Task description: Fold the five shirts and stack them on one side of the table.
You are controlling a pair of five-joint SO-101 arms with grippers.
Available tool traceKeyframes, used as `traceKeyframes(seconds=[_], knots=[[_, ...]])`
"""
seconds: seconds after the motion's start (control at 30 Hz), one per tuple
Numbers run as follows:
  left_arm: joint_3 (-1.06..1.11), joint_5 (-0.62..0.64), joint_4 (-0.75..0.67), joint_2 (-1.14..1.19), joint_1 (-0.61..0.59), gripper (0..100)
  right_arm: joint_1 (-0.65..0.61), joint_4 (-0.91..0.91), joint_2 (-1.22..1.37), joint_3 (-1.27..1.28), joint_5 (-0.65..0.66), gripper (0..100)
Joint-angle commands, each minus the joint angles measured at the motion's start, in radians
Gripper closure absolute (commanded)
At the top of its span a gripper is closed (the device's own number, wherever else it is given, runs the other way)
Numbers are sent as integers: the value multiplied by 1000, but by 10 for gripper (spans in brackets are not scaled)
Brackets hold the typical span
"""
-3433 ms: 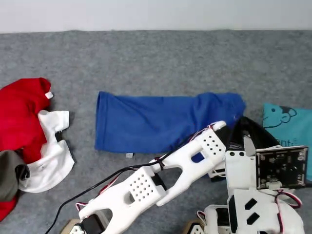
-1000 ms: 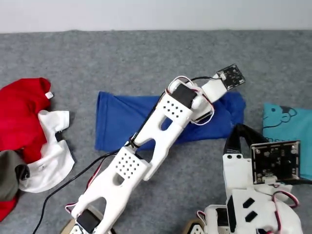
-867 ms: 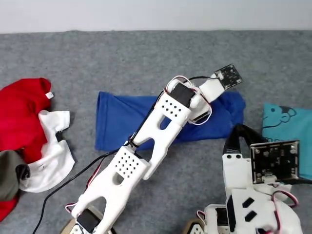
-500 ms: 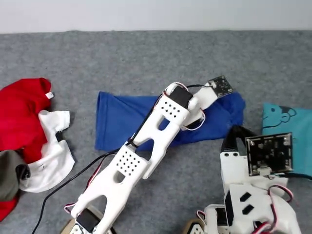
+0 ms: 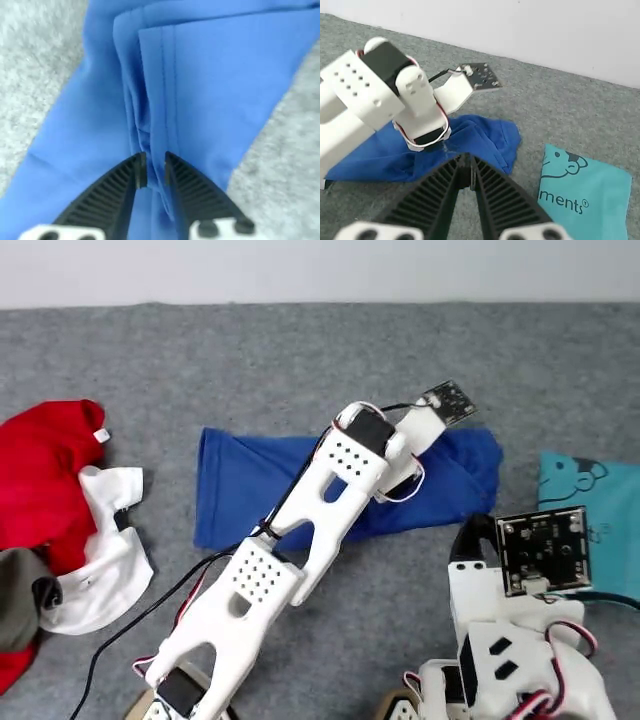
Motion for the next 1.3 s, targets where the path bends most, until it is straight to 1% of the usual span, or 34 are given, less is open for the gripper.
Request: traceKeyframes(seconds=[0.0,0.1,0.23,0.33,0.43,0.53,0.6,0.7,0.77,1.0,1.13,1.27], knots=[[116,14,28,-212,-11,880,4,4,-1,-5,-2,990],[242,14,26,-328,-49,876,4,4,1,-3,-2,990],[383,14,26,-456,-150,878,4,4,10,0,-2,990],[481,26,26,-532,-244,878,4,1,4,37,-2,990],[562,74,26,-589,-359,878,4,5,-1,63,-2,990],[639,83,26,-629,-477,871,4,5,-1,64,-2,990],[679,80,26,-643,-549,840,4,5,-1,68,-2,990],[719,83,25,-646,-643,768,4,5,-1,68,-2,990],[727,83,23,-640,-695,750,4,5,-1,68,-2,990],[722,83,21,-529,-799,743,4,5,-1,69,-2,990],[720,78,21,-450,-802,742,4,12,-1,69,-2,990],[720,77,21,-394,-770,742,5,13,-1,69,-2,990]])
